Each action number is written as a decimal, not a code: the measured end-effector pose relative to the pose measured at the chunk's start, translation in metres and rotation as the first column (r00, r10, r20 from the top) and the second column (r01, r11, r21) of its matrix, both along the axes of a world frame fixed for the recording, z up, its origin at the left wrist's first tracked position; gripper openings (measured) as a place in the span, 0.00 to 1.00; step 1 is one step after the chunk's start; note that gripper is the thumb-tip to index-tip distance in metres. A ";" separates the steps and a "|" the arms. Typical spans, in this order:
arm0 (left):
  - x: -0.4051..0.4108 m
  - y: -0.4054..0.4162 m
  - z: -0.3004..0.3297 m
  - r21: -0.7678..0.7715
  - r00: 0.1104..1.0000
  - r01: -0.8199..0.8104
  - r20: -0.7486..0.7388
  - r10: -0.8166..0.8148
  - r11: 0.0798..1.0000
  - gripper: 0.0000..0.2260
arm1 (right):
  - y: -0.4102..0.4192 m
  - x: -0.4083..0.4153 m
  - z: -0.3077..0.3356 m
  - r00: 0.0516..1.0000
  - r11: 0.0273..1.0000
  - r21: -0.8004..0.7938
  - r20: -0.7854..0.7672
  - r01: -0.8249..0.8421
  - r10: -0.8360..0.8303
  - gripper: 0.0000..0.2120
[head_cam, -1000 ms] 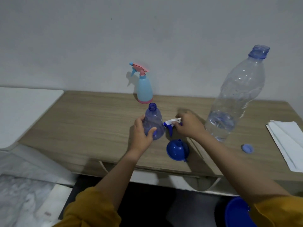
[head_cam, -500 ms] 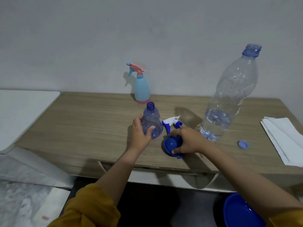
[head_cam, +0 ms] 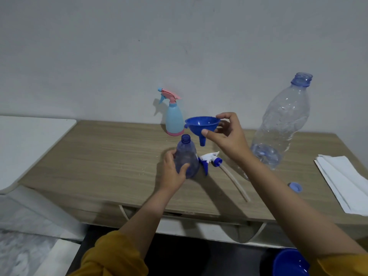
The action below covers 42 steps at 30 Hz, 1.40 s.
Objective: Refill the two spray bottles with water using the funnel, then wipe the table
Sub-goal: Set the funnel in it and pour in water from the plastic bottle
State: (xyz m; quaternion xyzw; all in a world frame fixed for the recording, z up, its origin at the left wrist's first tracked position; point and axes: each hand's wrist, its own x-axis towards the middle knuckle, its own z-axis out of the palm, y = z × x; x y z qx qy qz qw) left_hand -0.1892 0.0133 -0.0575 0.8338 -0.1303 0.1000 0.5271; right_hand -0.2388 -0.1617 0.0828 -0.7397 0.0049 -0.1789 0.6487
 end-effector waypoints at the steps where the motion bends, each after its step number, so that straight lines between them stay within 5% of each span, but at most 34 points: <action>1: 0.000 0.000 0.001 0.000 1.000 0.004 -0.018 -0.004 1.000 0.24 | 0.003 0.004 0.003 1.000 1.000 0.001 0.012 0.015 -0.015 0.24; 26: -0.012 -0.001 0.022 0.049 0.990 -0.027 -0.137 0.034 0.998 0.22 | 0.024 0.034 -0.021 0.992 0.976 -0.213 -0.121 -0.053 0.027 0.30; 33: -0.027 -0.008 0.044 0.003 0.975 -0.028 -0.221 0.028 1.000 0.26 | 0.020 0.022 -0.015 0.985 0.963 -0.243 -0.150 -0.116 0.081 0.42; 37: -0.043 -0.013 0.060 -0.030 0.970 -0.142 -0.203 0.133 0.989 0.31 | 0.013 0.003 -0.014 0.995 0.978 -0.204 -0.094 -0.038 0.019 0.39; 42: -0.071 -0.036 0.060 -0.147 0.959 -0.273 0.039 0.281 0.951 0.24 | -0.006 -0.030 -0.019 0.975 0.959 -0.206 0.142 0.197 -0.170 0.24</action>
